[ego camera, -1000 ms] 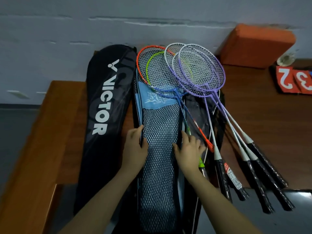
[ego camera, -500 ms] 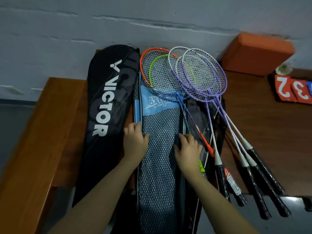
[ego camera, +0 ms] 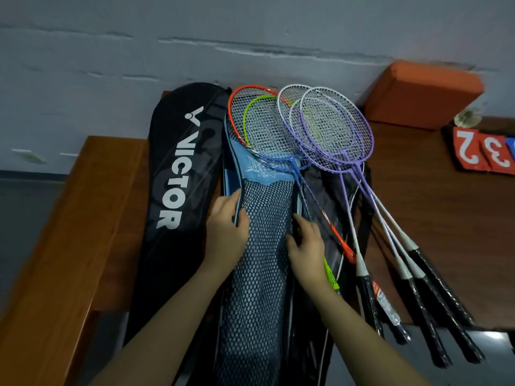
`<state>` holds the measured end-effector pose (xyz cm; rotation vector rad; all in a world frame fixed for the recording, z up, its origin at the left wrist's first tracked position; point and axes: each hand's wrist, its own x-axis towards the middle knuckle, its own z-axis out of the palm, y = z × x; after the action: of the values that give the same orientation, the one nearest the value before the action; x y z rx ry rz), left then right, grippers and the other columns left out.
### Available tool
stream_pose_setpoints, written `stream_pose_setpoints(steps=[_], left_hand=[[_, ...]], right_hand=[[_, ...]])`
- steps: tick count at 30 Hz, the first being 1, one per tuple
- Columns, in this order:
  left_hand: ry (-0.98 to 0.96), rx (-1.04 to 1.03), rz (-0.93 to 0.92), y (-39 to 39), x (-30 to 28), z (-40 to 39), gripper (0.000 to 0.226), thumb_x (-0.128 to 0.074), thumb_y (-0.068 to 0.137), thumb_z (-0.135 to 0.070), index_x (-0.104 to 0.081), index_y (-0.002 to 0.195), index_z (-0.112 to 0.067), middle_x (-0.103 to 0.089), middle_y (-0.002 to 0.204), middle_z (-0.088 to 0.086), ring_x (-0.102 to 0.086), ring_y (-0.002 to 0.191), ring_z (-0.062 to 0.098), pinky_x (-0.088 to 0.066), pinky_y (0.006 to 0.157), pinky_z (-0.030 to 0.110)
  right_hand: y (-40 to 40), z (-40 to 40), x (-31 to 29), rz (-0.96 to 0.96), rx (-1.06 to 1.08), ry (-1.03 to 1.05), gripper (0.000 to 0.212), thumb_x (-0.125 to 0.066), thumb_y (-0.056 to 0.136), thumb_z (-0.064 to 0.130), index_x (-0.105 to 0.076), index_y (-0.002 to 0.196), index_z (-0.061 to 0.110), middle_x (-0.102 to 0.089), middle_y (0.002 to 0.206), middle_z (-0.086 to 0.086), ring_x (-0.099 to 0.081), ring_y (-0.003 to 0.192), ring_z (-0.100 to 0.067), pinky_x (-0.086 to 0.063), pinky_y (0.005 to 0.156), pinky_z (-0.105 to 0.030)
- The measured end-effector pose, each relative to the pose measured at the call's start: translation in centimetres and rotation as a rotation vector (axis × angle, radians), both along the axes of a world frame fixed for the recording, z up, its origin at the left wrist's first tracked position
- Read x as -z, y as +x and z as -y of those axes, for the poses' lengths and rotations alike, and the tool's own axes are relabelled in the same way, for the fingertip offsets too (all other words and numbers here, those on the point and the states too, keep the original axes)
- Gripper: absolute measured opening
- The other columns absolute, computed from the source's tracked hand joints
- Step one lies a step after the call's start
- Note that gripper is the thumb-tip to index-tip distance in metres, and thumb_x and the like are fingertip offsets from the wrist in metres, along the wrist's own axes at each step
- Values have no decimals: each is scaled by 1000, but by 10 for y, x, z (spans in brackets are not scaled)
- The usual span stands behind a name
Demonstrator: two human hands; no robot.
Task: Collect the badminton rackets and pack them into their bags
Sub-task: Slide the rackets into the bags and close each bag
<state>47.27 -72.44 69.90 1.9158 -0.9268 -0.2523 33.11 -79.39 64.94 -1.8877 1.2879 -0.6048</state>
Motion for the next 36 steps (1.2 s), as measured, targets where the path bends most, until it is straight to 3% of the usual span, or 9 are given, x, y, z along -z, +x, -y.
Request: stream_pose_setpoints(steps=[10,15,20,23,26,28,30,33,36], left_hand=[[42,-176,11,14,-25,-48,39,-52,87,-6,-54,127,-7,-59,113,4,-51,97,5,-35,86,10],[125,-202,-40,23,-13,-68,40,-51,88,-9,-51,128,-10,-57,111,8,-56,99,21,-44,90,31],[130,-214,-173,30,2,-59,32,-57,86,-13,-55,118,-13,-59,106,2,-56,84,8,-41,70,12],[104,-177,-93,34,9,-50,29,-61,85,-11,-59,114,-9,-56,103,4,-52,84,10,-39,78,16],[75,-121,36,44,18,-40,23,-64,82,-5,-63,105,0,-57,98,13,-54,86,18,-39,82,17],[61,-102,66,51,21,-35,20,-64,82,-4,-63,101,1,-56,96,15,-54,86,20,-46,84,29],[56,-114,37,58,23,-31,27,-65,82,-5,-61,109,0,-54,99,14,-50,86,16,-47,85,33],[65,-119,-1,69,27,-21,43,-67,81,-7,-54,122,-2,-51,104,17,-50,90,20,-44,88,31],[121,-113,-43,77,34,-7,48,-67,82,-10,-51,126,0,-47,112,19,-51,102,27,-42,94,30]], right_hand=[[26,-17,-26,206,-208,-42,39,-61,83,0,-59,121,10,-56,108,0,-52,93,-5,-45,84,-20],[32,-19,-15,107,-202,-12,31,-64,85,22,-64,115,14,-57,99,8,-57,77,-10,-48,84,-40],[18,-2,0,-202,-52,-179,32,-58,88,27,-62,114,9,-63,105,-10,-57,102,-30,-39,88,-43],[12,3,7,-312,-81,-162,32,-61,87,21,-59,117,9,-67,107,-9,-60,101,-30,-41,86,-40],[17,6,10,-262,-115,-33,28,-61,87,16,-60,114,10,-71,99,-11,-65,89,-31,-52,77,-42],[21,9,10,-174,-61,88,30,-61,86,13,-61,116,12,-71,98,-9,-65,90,-28,-53,79,-40],[20,9,11,-98,-25,139,31,-60,87,10,-62,118,13,-69,93,-3,-64,87,-21,-52,81,-38],[15,6,8,-12,-18,90,31,-58,89,9,-62,119,13,-66,91,2,-63,86,-16,-49,81,-30],[10,7,3,24,-32,-40,29,-58,88,6,-63,116,11,-67,96,-4,-63,89,-21,-50,82,-35]])
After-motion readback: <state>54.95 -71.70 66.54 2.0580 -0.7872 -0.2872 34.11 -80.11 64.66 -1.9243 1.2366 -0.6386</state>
